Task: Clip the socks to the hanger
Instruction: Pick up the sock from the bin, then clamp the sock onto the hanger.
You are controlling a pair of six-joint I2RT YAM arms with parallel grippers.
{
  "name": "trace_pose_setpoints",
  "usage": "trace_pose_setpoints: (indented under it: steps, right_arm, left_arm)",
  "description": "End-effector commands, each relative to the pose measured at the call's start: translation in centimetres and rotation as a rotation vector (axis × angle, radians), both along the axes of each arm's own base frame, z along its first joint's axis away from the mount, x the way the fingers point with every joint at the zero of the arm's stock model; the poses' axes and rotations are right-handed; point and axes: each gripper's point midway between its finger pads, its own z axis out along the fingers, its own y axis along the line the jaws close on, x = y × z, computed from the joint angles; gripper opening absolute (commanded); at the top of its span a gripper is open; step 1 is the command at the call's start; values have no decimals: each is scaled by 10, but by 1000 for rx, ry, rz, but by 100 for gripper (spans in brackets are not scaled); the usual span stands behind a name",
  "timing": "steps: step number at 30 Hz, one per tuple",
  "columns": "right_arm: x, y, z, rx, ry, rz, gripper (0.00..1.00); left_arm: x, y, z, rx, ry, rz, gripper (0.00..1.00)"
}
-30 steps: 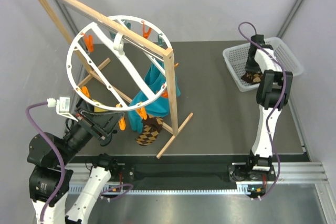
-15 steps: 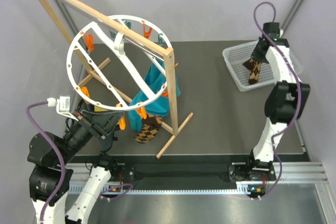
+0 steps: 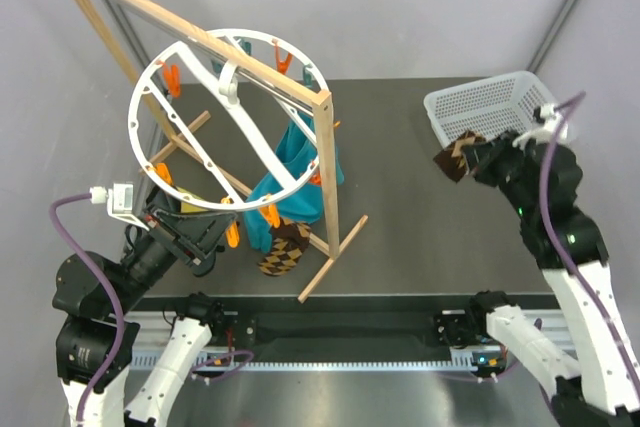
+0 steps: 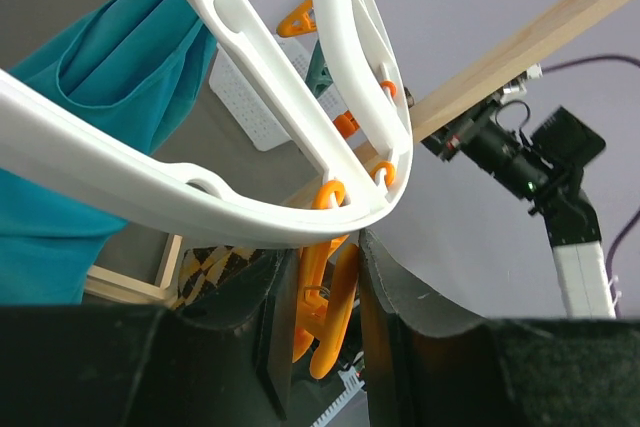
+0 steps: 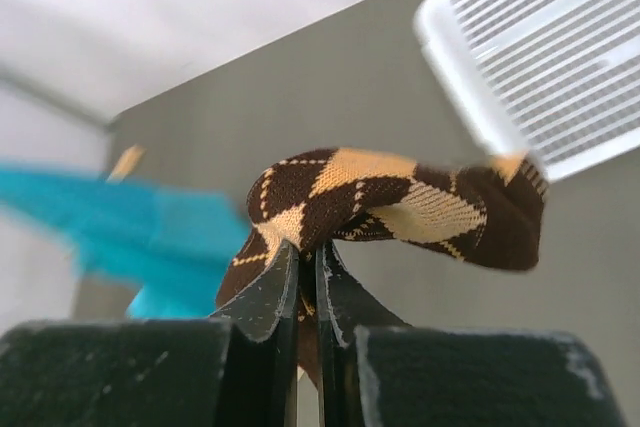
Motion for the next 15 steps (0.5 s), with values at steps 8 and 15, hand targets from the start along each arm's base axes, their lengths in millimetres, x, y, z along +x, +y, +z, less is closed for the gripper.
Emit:
trace_pose_setpoints:
  steps: [8, 15]
  right_arm:
    - [-121, 80, -68, 286, 179, 440, 0]
    - [-137, 98, -111, 251, 295, 546, 0]
  left_arm:
    - [3, 1, -4, 0, 29, 10, 0]
    - [5, 2, -7, -13, 45, 24, 0]
